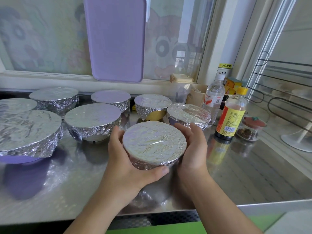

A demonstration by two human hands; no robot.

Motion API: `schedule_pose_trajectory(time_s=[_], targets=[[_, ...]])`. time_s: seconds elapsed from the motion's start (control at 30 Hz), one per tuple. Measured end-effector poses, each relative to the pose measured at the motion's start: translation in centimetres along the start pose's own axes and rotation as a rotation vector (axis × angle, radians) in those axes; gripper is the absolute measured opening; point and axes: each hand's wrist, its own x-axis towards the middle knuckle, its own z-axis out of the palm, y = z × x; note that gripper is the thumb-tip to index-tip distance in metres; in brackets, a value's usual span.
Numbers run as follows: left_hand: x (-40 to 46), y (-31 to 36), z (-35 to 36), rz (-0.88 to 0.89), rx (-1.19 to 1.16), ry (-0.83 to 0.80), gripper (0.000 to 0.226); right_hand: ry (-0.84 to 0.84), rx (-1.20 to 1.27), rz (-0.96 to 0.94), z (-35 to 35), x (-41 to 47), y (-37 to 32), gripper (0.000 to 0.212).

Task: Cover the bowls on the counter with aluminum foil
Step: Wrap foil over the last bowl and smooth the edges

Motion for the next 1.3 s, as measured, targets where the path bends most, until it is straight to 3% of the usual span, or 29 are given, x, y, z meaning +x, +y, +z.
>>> schedule_pose_trajectory(time_s=[0.1,0.37,0.77,0.8,0.93,1.07,1.17,1.3], targets=[[-0.5,0.8,1.3,0.025,0.112,0.076,0.163,-0.021,-0.048,-0.02,0.4,-0.7,-0.3,0.05],[-0.4,0.8,2.2,0.082,0.208,0.156,0.155,-0.019,-0.058,-0.078,0.9,-1.1,0.3,0.043],[0.6,0.0,-0.3,0.077,0.012,-0.011,0.149,-0.142,-0.081,0.038,-0.1,-0.3,-1.4,0.03],[0.6,0.1,-0.3,0.071,0.003,-0.024,0.152,-0.153,-0.077,0.037,0.2,-0.5,-1.4,0.033],[0.5,-0.4,0.1,0.056,0.012,-0.012,0.147,-0.125,-0.018,0.027,1.1,-1.3,-0.8,0.079],[0.5,-0.8,0.1,0.04,0.019,0.006,0.151,-0.093,0.025,0.03,1.2,-1.1,-0.4,0.077],[0.4,-0.4,0.1,0.044,0.016,0.003,0.151,-0.099,0.038,0.024,1.0,-1.1,-0.3,0.089],[0.0,-0.3,0.5,0.075,0.031,0.031,0.151,-0.088,0.035,0.042,0.3,-1.1,-0.2,0.048]])
